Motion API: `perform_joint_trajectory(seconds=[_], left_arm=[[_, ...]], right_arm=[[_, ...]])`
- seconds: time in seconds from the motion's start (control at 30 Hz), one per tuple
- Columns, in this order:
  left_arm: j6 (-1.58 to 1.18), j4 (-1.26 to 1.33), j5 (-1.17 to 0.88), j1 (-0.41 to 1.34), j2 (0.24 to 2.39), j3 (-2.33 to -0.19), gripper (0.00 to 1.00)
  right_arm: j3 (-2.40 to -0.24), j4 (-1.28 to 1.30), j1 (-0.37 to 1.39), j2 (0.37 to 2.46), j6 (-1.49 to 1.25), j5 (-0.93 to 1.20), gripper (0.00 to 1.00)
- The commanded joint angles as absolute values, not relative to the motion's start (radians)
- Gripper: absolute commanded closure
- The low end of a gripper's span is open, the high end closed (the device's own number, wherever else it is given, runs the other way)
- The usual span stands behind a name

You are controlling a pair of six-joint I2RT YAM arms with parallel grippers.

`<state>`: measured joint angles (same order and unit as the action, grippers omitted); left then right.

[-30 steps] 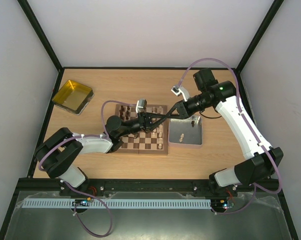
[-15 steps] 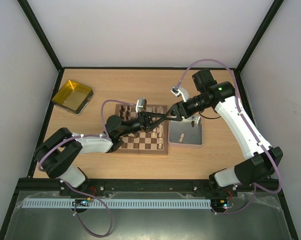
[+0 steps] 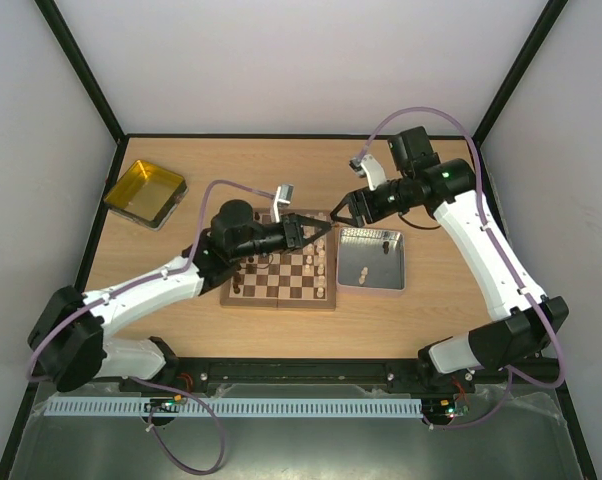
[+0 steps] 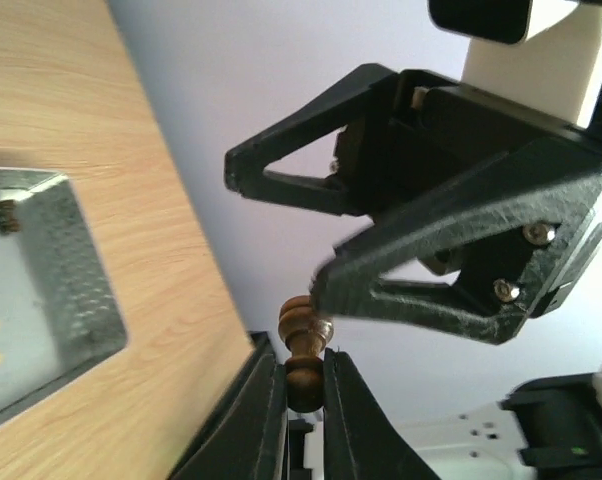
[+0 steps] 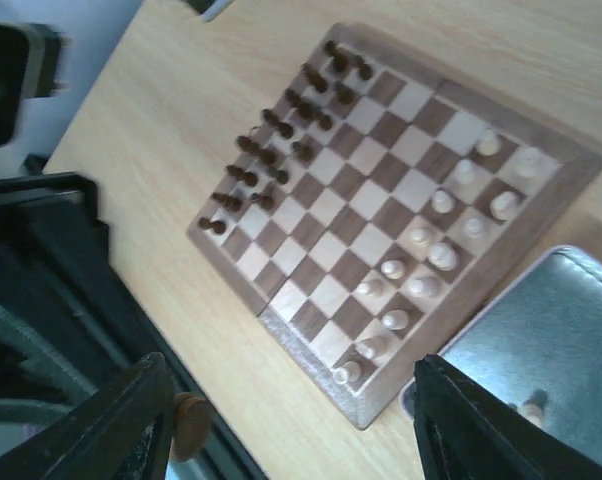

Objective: Set up the chess pieces on the board
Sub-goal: Place the chess piece on the chessboard.

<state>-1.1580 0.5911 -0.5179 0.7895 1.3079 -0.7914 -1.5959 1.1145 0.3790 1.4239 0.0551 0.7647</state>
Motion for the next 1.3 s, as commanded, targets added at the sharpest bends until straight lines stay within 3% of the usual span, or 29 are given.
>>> perform_joint_trajectory(seconds=[0.0,0.37,0.57,0.83,1.27], left_arm=[[-0.905,0.054,-0.435,0.784,1.244,-0.946,0.98],[-0.670,-0.786,-0.156,0.780,1.263,-1.233,0.98],[-0.595,-1.106,-0.141,0.750,1.340,-1.387,0.98],[-0.584,-1.264,-0.213,0.735,1.394,-1.321,0.98],[-0.587,-1.127,-0.207,0.711,1.519,-1.199,0.98]], right_arm=[[-1.610,1.077,0.372,1.431,0.026,0.602,0.38],[-1.525,1.055,0.365,1.451,0.023,0.344,0.43],[-1.464,1.023,0.365,1.441,0.056,0.284,0.44],[-1.406,1.007,0.366,1.454,0.093,0.290,0.45],[-1.302,0.954,0.365,1.431,0.117,0.289,0.46]])
